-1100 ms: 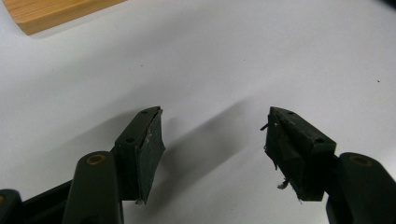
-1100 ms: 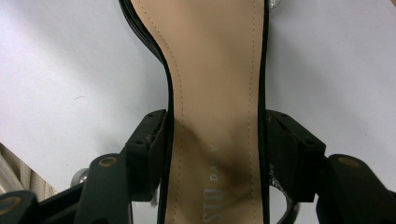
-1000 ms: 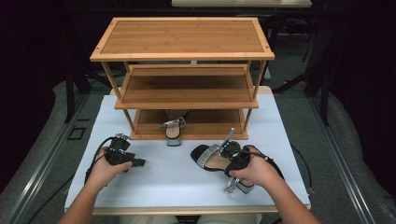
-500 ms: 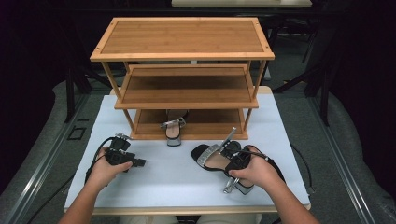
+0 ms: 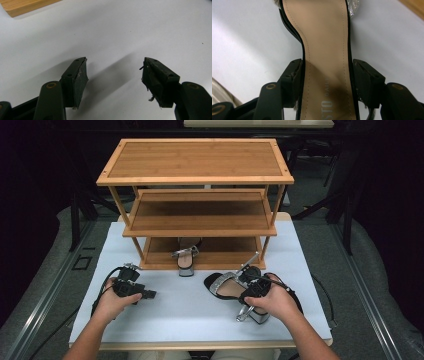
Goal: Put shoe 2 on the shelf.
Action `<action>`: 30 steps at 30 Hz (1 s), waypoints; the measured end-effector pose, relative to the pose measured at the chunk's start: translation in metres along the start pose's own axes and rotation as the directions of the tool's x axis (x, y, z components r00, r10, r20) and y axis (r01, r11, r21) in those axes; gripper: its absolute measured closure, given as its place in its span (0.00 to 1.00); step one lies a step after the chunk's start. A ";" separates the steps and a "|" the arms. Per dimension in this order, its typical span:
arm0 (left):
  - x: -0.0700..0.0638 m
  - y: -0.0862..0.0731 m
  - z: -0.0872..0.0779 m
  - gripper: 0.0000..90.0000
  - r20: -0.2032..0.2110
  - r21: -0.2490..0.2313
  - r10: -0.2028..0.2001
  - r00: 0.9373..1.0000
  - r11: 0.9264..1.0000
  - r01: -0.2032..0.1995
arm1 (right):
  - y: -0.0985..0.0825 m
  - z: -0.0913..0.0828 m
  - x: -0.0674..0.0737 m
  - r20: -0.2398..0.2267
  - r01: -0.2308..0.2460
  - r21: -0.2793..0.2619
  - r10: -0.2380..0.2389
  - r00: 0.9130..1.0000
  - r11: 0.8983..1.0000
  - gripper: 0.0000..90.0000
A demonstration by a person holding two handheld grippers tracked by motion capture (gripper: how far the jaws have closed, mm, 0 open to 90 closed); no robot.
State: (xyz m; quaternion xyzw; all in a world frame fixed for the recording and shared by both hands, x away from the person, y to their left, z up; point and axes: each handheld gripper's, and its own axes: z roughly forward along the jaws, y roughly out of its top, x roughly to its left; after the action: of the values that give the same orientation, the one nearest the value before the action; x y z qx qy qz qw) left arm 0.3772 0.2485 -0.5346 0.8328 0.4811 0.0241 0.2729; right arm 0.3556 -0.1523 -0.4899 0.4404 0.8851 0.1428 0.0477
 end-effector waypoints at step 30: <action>0.002 -0.001 0.002 0.40 0.003 0.007 -0.005 1.000 1.000 0.005 | 0.026 0.000 -0.021 0.043 -0.162 -0.137 0.170 0.985 0.977 0.47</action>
State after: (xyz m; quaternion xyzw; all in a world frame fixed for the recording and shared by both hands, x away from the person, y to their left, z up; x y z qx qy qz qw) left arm 0.3782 0.2494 -0.5371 0.8326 0.4829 0.0205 0.2705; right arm 0.3884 -0.1536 -0.4832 0.5123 0.8321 0.1929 0.0888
